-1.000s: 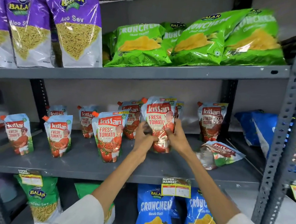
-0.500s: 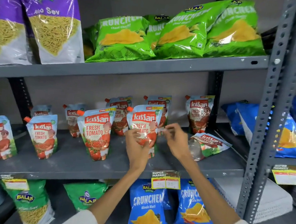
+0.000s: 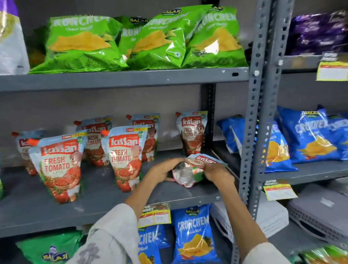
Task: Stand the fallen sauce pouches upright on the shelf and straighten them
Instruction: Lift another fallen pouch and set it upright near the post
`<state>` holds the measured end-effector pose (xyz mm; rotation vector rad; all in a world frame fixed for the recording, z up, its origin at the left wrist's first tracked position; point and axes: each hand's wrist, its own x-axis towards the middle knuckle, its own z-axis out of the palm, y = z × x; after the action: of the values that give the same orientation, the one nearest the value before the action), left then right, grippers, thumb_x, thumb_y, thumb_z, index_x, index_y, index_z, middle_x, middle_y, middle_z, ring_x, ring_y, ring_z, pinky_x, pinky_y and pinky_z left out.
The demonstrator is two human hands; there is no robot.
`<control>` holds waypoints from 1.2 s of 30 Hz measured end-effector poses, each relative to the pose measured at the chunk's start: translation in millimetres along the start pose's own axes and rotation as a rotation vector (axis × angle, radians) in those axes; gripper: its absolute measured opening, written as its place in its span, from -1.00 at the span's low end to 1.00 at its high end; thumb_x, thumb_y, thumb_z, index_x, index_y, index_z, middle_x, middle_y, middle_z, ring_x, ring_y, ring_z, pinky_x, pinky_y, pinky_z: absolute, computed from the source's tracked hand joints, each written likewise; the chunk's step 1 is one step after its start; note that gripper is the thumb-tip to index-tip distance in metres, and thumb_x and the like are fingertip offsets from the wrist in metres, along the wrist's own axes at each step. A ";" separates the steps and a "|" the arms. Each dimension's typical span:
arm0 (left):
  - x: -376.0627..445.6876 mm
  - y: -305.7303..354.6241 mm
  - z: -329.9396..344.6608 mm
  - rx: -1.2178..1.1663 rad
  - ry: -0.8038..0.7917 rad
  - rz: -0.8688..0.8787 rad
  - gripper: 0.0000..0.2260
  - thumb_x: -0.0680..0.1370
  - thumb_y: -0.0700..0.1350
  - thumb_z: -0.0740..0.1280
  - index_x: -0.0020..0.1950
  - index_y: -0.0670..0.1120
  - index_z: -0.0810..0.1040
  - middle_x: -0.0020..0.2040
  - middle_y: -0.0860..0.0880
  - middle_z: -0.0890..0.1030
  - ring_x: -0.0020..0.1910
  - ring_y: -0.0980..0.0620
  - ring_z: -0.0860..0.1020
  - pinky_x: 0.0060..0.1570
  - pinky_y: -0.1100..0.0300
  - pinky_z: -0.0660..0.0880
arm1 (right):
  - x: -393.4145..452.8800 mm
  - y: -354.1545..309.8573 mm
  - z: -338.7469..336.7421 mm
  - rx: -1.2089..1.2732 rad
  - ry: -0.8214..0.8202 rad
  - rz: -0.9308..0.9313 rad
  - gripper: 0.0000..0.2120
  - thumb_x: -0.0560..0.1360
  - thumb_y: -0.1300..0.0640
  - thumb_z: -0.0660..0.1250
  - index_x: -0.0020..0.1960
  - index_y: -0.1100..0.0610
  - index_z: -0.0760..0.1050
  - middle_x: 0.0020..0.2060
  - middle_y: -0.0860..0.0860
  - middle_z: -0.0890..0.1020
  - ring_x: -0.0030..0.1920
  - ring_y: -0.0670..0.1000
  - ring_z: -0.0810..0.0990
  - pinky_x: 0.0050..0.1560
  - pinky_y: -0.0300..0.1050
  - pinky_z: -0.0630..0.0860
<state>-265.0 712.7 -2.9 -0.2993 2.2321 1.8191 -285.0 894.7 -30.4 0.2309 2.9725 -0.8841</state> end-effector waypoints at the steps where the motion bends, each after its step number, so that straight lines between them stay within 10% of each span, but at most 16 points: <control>1: 1.1 0.3 -2.6 -0.009 -0.046 -0.001 -0.53 0.51 0.08 0.43 0.37 -0.08 0.54 0.32 -0.11 0.61 0.32 -0.11 0.56 0.30 -0.11 0.53 | 2.0 -1.2 0.0 0.033 -0.026 -0.021 -0.50 0.62 -0.02 0.03 0.48 0.16 0.32 0.46 0.16 0.39 0.42 0.20 0.41 0.43 0.08 0.36; 6: -12.2 -3.6 -4.0 -0.060 -0.149 0.059 -0.60 0.44 -0.12 0.53 0.23 -0.23 0.64 0.18 -0.20 0.68 0.15 -0.15 0.64 0.16 -0.14 0.59 | -2.3 7.1 -3.6 0.531 -0.027 -0.238 -0.66 0.63 0.24 0.10 0.36 0.26 0.44 0.35 0.19 0.51 0.34 0.16 0.49 0.40 0.03 0.38; 12: -32.3 -29.0 5.4 -0.140 -0.018 0.372 -0.49 0.35 -0.24 0.59 0.27 -0.16 0.58 0.19 -0.10 0.68 0.17 -0.08 0.66 0.17 -0.03 0.60 | -15.7 -3.9 -7.5 1.041 0.026 -0.338 -0.86 0.63 0.29 0.15 0.10 0.08 0.35 -0.01 -0.01 0.62 -0.17 -0.22 0.68 -0.31 -0.35 0.59; 22: -17.3 -59.4 -3.6 0.099 0.293 0.659 -0.32 0.35 -0.23 0.59 0.30 -0.03 0.25 0.22 0.10 0.50 0.15 0.26 0.51 0.04 0.46 0.47 | -14.8 -25.1 15.8 0.915 0.002 -0.726 -0.58 0.63 0.34 0.14 0.46 0.19 0.22 0.31 0.06 0.49 0.23 -0.18 0.54 0.20 -0.16 0.58; 27: -5.2 -62.1 -13.6 0.120 0.214 0.495 -0.29 0.33 -0.17 0.62 0.37 -0.02 0.33 0.38 -0.04 0.53 0.34 0.00 0.51 0.37 0.03 0.45 | -8.6 -12.2 31.0 0.921 -0.100 -0.629 -0.61 0.57 0.10 0.33 0.35 0.02 0.31 0.21 -0.07 0.56 0.15 -0.29 0.58 0.10 -0.30 0.59; 36: 5.4 -45.9 16.9 0.109 0.194 0.490 -0.36 0.29 -0.23 0.62 0.29 -0.03 0.45 0.32 -0.07 0.60 0.28 -0.02 0.58 0.34 -0.02 0.50 | 6.5 14.7 22.9 0.828 -0.079 -0.500 -0.35 0.45 0.13 0.48 0.41 0.21 0.23 0.23 0.09 0.53 0.23 0.04 0.54 0.12 -0.20 0.50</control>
<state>-254.9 720.0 -50.5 0.1104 2.7134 1.9483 -289.5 895.3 -58.1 -0.5461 2.4280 -2.0692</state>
